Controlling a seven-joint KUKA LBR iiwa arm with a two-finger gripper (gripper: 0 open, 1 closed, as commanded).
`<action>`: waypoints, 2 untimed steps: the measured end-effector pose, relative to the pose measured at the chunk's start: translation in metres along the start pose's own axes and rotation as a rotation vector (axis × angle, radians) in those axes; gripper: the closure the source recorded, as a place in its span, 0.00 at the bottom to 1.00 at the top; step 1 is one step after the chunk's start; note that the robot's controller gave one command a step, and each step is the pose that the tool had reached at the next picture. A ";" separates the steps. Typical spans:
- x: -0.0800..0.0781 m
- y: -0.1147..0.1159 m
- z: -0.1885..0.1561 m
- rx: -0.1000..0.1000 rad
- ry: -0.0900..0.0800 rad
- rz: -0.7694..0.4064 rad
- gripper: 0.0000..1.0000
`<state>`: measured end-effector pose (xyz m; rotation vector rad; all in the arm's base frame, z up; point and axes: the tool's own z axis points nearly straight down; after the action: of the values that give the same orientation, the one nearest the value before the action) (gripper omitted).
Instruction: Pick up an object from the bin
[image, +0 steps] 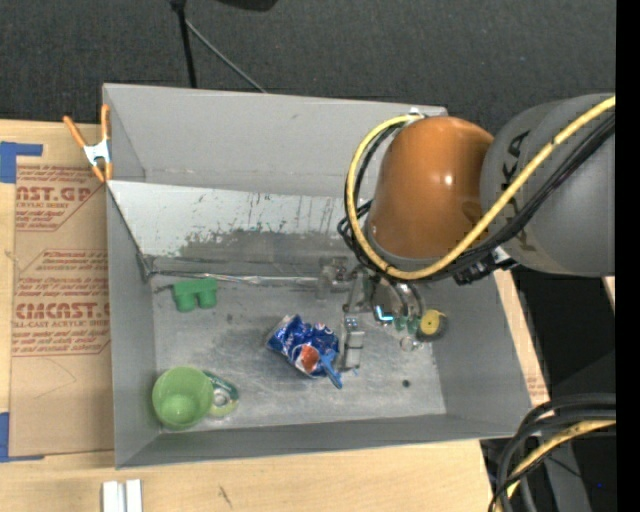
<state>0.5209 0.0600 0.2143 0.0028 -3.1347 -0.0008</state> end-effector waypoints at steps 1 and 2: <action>-0.014 0.001 0.119 0.000 -0.001 0.208 0.00; -0.016 0.002 0.114 -0.002 -0.008 0.207 1.00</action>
Offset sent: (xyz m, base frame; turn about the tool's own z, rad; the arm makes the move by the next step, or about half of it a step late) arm 0.0150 0.0008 -0.1146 0.2078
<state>0.5362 0.0616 0.0998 -0.3223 -3.1258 -0.0027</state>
